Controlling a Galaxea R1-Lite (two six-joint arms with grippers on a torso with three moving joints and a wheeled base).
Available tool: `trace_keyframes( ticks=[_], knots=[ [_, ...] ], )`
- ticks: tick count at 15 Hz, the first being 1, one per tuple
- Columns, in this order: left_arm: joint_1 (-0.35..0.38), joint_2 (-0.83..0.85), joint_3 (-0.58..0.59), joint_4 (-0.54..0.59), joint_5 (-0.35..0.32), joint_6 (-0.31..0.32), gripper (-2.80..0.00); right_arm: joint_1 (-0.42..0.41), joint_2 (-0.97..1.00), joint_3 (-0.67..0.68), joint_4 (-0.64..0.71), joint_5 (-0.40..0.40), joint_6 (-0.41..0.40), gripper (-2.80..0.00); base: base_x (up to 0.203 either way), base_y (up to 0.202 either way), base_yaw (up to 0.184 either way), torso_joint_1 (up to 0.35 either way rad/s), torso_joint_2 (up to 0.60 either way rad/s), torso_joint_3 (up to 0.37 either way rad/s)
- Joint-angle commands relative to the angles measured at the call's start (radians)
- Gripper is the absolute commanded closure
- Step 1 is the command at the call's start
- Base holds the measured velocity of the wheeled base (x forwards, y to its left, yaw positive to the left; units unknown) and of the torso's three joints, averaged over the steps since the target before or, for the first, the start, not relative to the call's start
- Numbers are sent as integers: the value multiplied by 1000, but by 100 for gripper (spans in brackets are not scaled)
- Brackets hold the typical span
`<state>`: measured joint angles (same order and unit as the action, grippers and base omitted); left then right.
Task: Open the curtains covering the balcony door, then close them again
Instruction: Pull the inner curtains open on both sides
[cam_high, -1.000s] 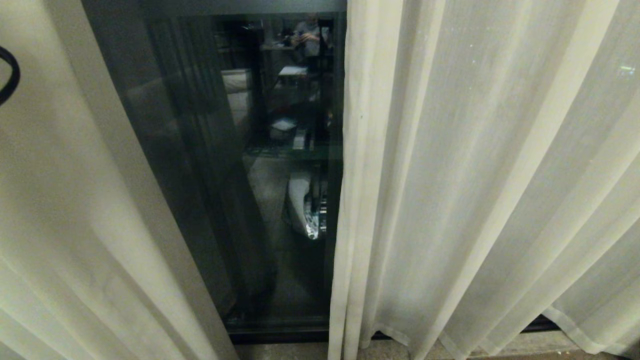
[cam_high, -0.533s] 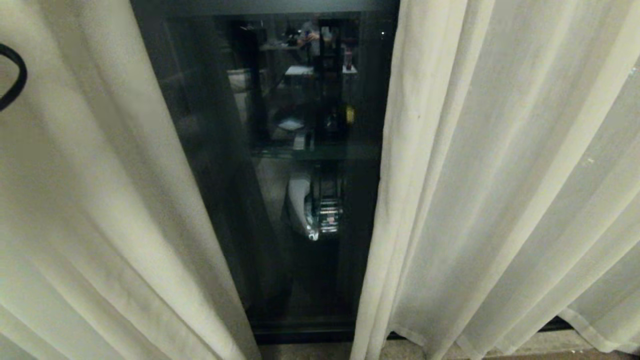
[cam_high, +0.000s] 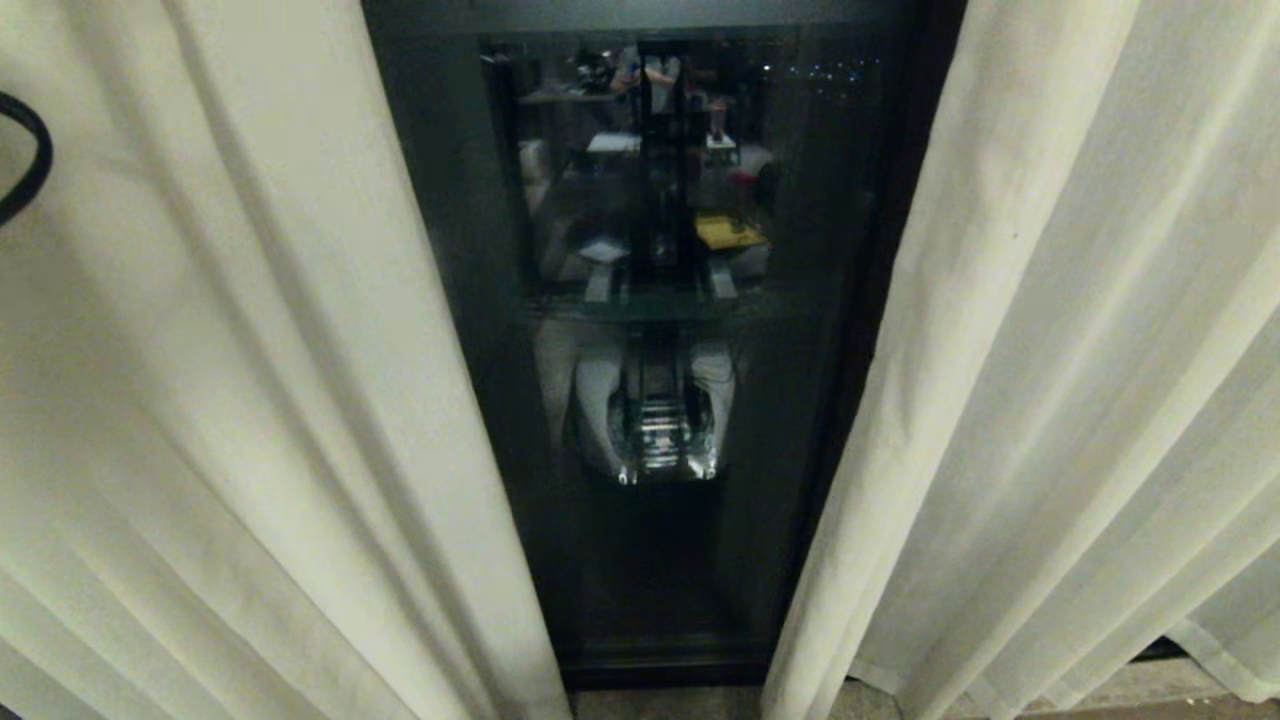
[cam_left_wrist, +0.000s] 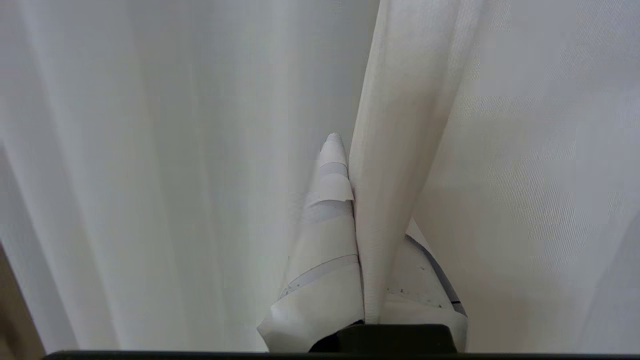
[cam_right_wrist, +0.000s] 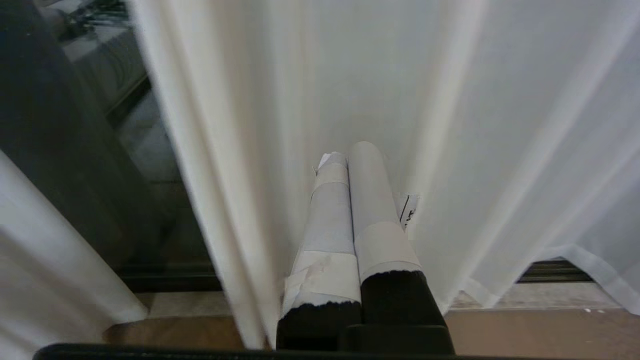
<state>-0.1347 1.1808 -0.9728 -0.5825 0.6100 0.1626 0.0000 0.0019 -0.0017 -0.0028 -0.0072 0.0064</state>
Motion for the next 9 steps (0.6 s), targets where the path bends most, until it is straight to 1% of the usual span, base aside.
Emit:
trace_keyframes(
  ticks=[1,9],
  knots=[
    [0,-4,0,-3,4,2,0,0,0,0,0,0,0,0,0,193,0,-1,2,2],
    [0,-15,5,1,5,-2,0,0,0,0,0,0,0,0,0,191,1,4,4,1]
  ],
)
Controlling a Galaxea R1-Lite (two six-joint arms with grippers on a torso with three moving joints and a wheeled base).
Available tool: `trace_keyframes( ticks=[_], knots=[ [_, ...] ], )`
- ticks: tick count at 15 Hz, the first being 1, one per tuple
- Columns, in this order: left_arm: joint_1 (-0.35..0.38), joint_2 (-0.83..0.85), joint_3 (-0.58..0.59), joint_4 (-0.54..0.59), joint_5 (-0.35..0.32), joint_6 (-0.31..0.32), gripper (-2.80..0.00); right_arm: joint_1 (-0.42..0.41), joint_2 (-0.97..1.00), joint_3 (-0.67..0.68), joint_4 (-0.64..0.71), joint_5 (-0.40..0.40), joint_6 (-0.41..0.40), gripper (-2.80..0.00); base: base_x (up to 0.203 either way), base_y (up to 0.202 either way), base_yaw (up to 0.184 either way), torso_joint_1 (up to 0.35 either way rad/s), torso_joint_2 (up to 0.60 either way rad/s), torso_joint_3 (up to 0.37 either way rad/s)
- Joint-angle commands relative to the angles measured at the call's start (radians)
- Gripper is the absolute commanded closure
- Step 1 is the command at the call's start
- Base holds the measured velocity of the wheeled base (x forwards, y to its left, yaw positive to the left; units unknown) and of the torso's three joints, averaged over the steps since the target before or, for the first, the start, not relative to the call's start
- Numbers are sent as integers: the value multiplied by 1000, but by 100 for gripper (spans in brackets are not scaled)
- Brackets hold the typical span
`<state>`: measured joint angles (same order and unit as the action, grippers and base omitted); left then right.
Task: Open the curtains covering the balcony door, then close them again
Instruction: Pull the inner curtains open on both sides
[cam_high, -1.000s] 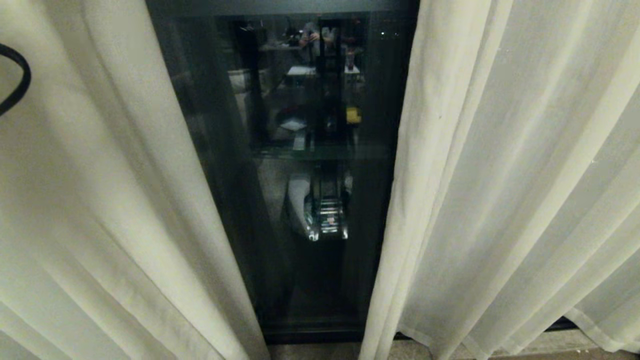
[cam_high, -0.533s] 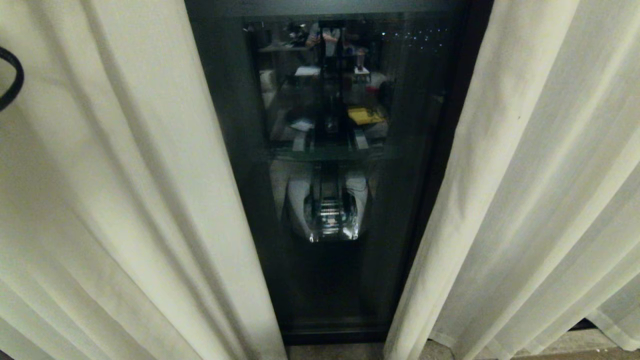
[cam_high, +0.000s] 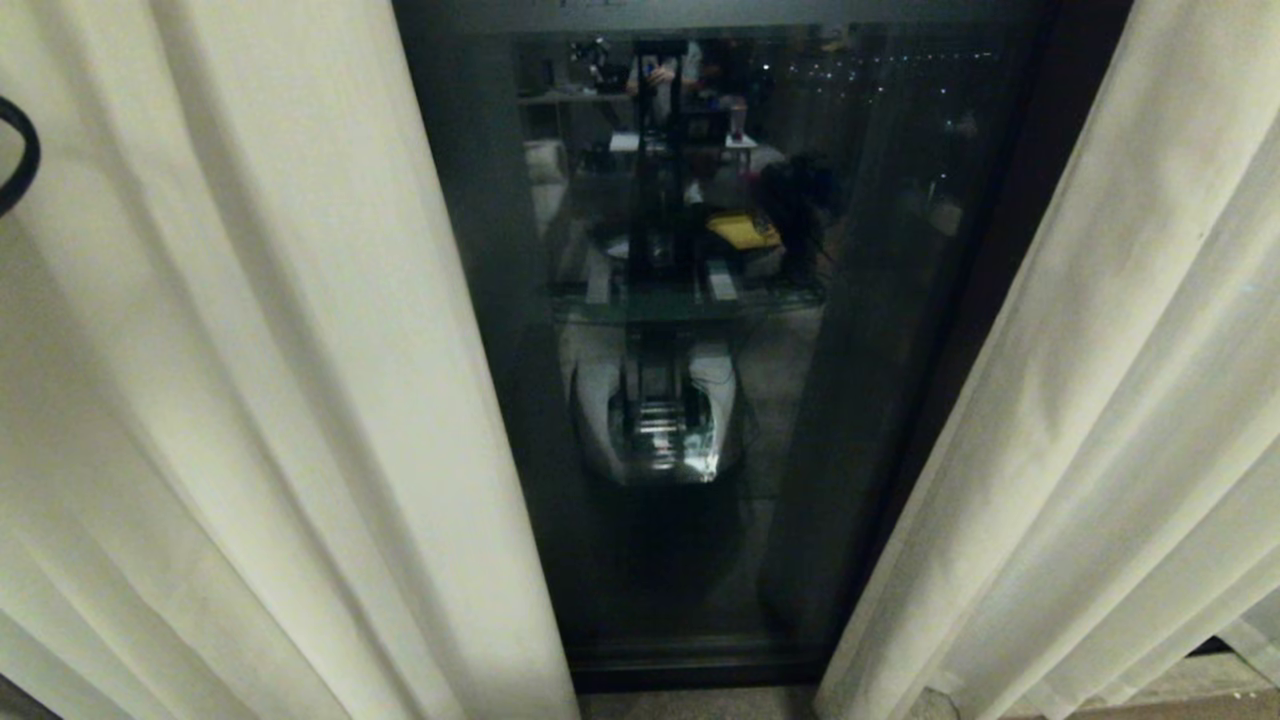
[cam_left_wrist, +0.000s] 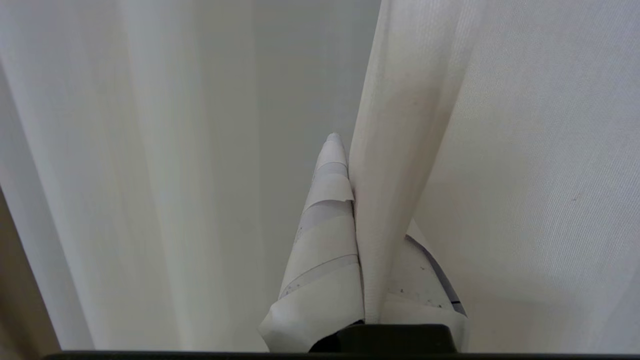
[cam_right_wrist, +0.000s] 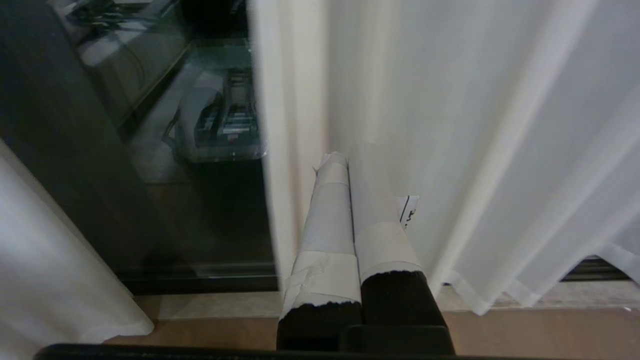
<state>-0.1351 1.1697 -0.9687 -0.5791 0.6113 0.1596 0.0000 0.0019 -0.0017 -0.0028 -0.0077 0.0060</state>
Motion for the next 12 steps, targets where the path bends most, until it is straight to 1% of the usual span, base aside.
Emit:
trace_keyframes(
  ticks=[1,12],
  knots=[
    [0,-5,1,-4,4,0,0,0,0,0,0,0,0,0,0,189,2,6,3,2],
    [2,-28,15,3,4,0,0,0,0,0,0,0,0,0,0,191,0,3,3,2]
  ],
)
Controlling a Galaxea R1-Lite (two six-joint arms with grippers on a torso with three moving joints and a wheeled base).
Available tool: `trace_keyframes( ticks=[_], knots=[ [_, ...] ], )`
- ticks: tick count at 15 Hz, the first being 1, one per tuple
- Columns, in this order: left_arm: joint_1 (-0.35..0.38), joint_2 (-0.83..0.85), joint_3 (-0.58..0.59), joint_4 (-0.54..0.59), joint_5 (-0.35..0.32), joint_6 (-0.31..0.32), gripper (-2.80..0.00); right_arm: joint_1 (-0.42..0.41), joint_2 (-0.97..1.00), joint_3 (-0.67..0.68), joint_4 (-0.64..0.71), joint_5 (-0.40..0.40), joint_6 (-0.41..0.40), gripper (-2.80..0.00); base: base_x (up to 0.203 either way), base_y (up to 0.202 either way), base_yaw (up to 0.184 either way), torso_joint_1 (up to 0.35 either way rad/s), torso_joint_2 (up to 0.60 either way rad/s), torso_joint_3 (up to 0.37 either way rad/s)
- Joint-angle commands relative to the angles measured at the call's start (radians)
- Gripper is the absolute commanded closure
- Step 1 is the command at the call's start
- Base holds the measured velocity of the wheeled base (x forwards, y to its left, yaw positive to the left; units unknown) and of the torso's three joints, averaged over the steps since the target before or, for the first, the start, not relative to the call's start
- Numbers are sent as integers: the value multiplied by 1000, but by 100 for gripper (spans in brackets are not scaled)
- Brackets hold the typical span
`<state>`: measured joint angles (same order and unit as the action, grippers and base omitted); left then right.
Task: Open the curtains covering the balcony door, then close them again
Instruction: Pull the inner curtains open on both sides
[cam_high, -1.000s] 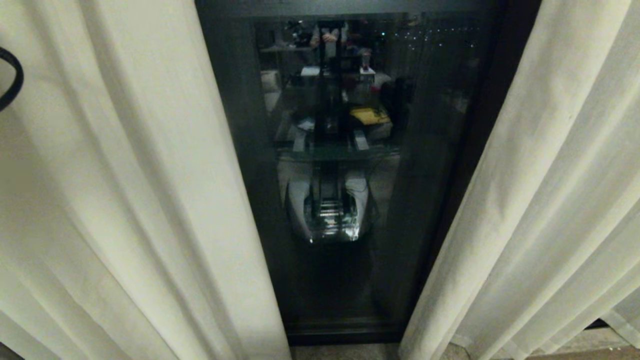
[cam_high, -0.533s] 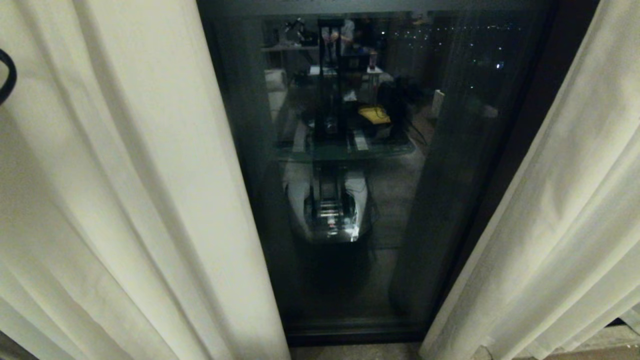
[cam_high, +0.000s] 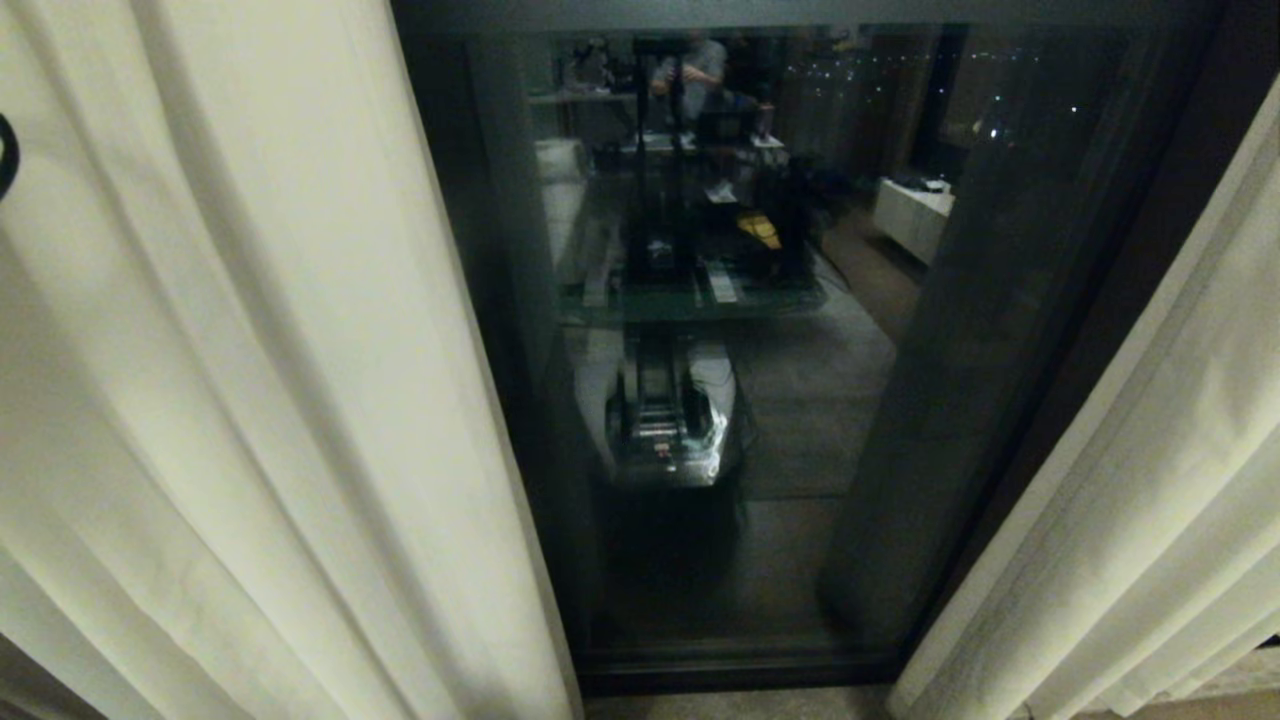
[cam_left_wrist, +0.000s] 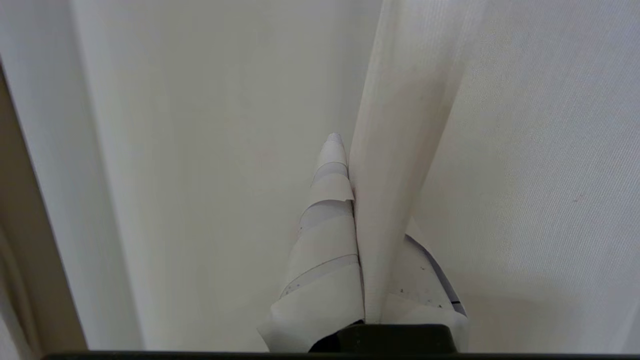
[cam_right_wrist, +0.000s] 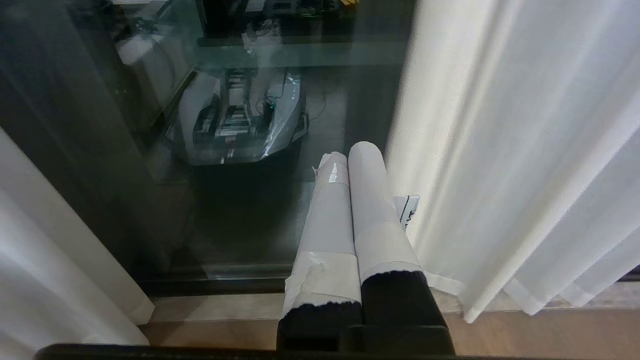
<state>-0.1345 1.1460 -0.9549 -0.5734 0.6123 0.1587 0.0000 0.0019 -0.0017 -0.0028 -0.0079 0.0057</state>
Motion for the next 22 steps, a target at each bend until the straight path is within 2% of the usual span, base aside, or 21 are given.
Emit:
trace_keyframes(
  ticks=[1,8,16,17,19,22],
  knots=[
    [-1,-5,1,-2,4,1,0,0,0,0,0,0,0,0,0,192,1,2,2,3],
    [-1,-20,15,0,3,2,0,0,0,0,0,0,0,0,0,180,0,2,4,2],
    [-2,-58,22,0,-12,1,0,0,0,0,0,0,1,0,0,9,0,0,1,0],
    [-2,-58,21,0,-27,-1,0,0,0,0,0,0,0,0,0,0,0,0,0,0],
    [18,-58,-2,46,-70,-45,0,0,0,0,0,0,0,0,0,0,0,0,0,0],
    [78,-54,-34,121,-218,-164,0,0,0,0,0,0,0,0,0,0,0,0,0,0]
  ],
)
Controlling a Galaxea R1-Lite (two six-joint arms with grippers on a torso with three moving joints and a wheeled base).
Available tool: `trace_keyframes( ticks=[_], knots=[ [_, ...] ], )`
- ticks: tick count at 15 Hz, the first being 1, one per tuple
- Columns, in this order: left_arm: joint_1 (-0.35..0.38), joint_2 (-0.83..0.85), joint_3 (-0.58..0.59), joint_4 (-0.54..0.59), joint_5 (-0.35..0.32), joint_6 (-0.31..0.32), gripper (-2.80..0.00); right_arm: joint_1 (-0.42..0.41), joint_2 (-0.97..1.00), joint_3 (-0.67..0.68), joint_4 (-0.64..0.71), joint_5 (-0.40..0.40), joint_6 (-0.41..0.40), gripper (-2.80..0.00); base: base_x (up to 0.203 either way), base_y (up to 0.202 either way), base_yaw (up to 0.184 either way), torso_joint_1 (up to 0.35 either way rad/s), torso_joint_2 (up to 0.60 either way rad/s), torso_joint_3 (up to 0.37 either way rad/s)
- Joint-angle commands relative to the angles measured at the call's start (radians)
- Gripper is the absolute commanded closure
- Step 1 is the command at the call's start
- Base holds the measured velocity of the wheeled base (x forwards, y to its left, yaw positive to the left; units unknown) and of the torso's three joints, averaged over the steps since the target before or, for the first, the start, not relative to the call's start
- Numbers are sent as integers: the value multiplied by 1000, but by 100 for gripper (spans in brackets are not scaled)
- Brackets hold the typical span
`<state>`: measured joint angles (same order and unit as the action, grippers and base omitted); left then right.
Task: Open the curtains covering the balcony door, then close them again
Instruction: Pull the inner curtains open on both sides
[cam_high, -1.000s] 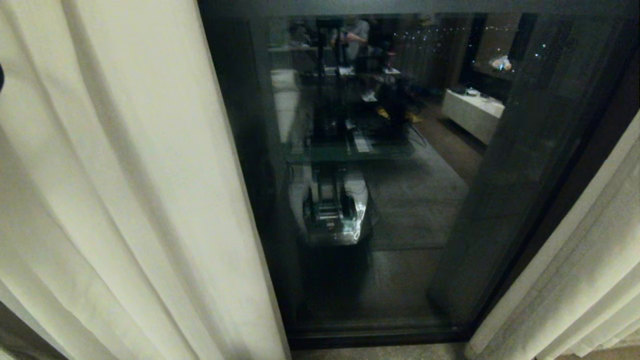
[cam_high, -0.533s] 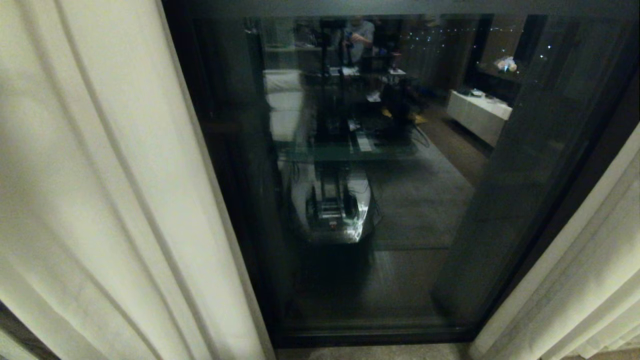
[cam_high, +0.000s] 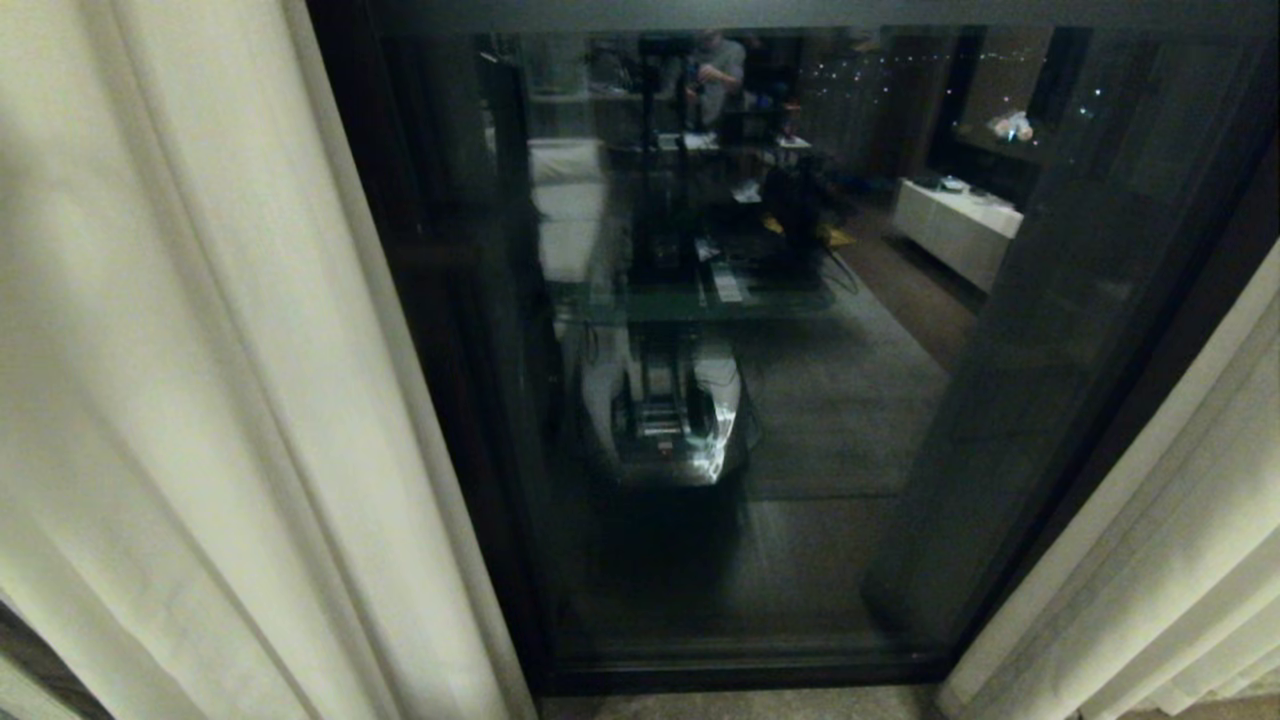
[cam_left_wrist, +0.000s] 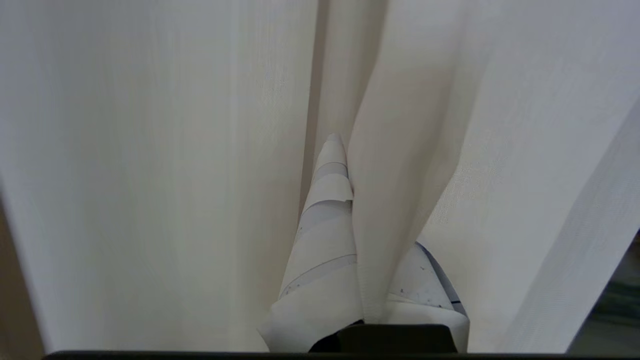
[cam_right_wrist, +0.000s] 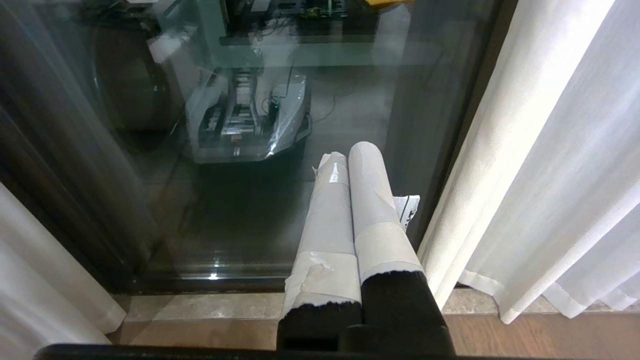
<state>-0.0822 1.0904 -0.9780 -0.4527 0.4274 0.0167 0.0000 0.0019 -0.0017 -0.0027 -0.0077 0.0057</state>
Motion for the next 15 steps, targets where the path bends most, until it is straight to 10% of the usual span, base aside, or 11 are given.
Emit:
trace_keyframes(
  ticks=[1,8,15],
  knots=[
    [66,3,-14,3,-77,-47,0,0,0,0,0,0,0,0,0,0,0,0,0,0],
    [437,56,-28,5,-472,-296,0,0,0,0,0,0,0,0,0,0,0,0,0,0],
    [660,188,-118,36,-657,-348,0,0,0,0,0,0,0,0,0,0,0,0,0,0]
  ],
)
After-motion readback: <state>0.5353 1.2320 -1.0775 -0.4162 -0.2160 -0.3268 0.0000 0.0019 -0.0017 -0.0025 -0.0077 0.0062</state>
